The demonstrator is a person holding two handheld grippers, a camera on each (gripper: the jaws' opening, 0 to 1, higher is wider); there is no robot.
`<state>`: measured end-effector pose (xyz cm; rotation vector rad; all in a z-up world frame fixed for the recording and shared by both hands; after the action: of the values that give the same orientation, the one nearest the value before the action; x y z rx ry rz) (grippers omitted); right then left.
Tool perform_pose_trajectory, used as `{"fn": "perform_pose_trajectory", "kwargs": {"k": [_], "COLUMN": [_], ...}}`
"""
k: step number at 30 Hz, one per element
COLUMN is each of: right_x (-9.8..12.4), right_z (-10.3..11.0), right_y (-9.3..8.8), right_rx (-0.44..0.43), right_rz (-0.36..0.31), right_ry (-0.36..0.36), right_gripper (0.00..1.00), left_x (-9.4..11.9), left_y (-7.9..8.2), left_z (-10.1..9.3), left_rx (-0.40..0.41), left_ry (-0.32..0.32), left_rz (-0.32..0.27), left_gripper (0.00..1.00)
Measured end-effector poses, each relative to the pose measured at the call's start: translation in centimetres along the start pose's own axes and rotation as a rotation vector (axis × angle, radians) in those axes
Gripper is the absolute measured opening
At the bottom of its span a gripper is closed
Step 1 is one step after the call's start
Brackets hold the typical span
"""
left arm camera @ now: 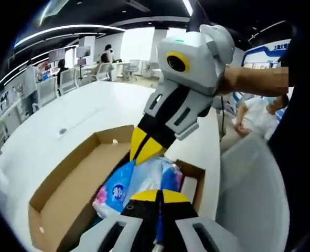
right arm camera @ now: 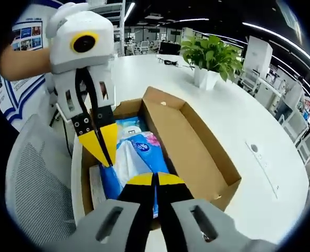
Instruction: Operate the shoe box by opening the lid, removing the specified soft item, and placing it in the target area until the item is outside and the box remains undamaged.
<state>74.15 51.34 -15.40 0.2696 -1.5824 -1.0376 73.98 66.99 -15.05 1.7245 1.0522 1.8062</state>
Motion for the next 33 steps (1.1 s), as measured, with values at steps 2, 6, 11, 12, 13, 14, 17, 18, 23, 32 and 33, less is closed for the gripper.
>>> {"fn": "perform_pose_trajectory", "kwargs": {"k": [2, 6, 11, 12, 13, 14, 17, 18, 23, 32, 33], "right_x": [0.3, 1.2, 2.5, 2.9, 3.2, 3.5, 4.7, 4.9, 6.6, 9.3, 9.6], "right_z": [-0.1, -0.3, 0.1, 0.1, 0.0, -0.1, -0.1, -0.1, 0.3, 0.0, 0.0], "right_y": [0.3, 0.7, 1.2, 1.3, 1.4, 1.4, 1.6, 1.6, 1.1, -0.3, -0.6], "right_rx": [-0.011, -0.024, -0.033, -0.032, -0.030, -0.029, -0.030, -0.026, -0.029, -0.037, -0.039], "right_rz": [-0.004, -0.023, -0.030, -0.033, -0.035, -0.039, -0.054, -0.056, -0.066, -0.062, -0.063], "right_ry": [0.003, 0.004, 0.017, 0.020, 0.022, 0.022, 0.026, 0.024, 0.017, 0.003, 0.001], "right_gripper": [0.00, 0.00, 0.00, 0.00, 0.00, 0.00, 0.00, 0.00, 0.00, 0.00, 0.00], "left_x": [0.3, 0.9, 1.6, 1.7, 1.8, 1.9, 1.9, 1.8, 1.2, -0.6, -0.9], "left_y": [0.4, 1.2, 2.4, 2.9, 3.2, 3.5, 4.6, 4.8, 6.2, 8.3, 8.5], "left_z": [-0.2, -0.7, -1.3, -1.4, -1.6, -1.7, -2.3, -2.5, -3.6, -5.4, -5.6], "left_rx": [0.010, 0.030, 0.035, 0.044, 0.049, 0.049, 0.038, 0.036, 0.014, -0.021, -0.025], "left_ry": [0.006, 0.009, 0.006, 0.004, 0.001, -0.003, -0.011, -0.013, -0.031, -0.083, -0.089], "left_rz": [-0.003, -0.013, -0.034, -0.047, -0.057, -0.066, -0.087, -0.089, -0.106, -0.117, -0.117], "left_gripper": [0.00, 0.00, 0.00, 0.00, 0.00, 0.00, 0.00, 0.00, 0.00, 0.00, 0.00]}}
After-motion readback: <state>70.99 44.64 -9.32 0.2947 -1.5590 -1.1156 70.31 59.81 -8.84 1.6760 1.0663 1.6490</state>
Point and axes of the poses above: the point that each gripper's makers call its tool centre point, and the gripper's own axes: x roughly backward along the fingers, z roughly to its left, y roughly out of its top, the point moved 10 cm from there along x, roughly backward along the fingers, and after that the axes turned 9 degrees about y, right-handed, at the moved point
